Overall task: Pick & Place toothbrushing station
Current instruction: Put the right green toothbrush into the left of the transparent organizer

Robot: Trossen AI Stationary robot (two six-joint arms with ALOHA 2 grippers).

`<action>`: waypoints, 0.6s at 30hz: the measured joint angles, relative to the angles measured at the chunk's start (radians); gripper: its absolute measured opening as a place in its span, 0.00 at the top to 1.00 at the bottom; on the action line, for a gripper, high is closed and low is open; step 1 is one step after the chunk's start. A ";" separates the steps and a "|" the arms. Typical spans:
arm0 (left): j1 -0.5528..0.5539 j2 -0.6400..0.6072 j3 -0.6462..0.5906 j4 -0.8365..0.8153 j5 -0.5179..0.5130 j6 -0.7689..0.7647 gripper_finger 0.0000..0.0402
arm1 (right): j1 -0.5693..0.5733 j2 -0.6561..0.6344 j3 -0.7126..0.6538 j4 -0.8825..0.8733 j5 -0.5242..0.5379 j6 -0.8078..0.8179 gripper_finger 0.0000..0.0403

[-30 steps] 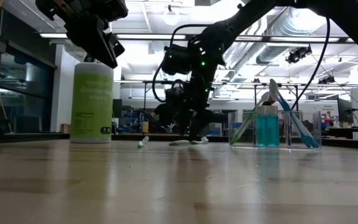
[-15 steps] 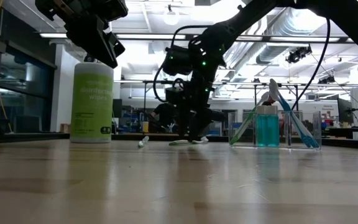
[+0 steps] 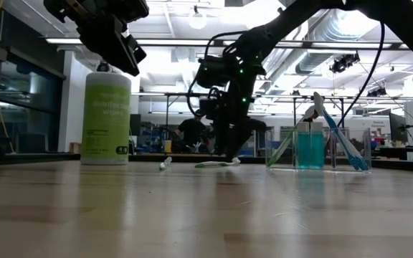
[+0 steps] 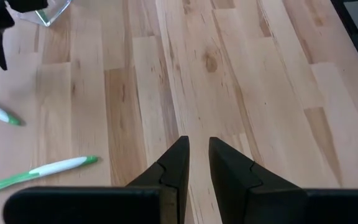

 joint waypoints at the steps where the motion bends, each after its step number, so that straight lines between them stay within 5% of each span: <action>1: 0.000 0.000 0.000 0.002 0.000 0.000 0.86 | -0.003 0.000 0.000 0.005 -0.005 0.005 0.53; 18: 0.000 0.000 0.000 0.017 0.000 0.000 0.86 | -0.038 0.000 0.010 0.085 -0.048 0.006 0.53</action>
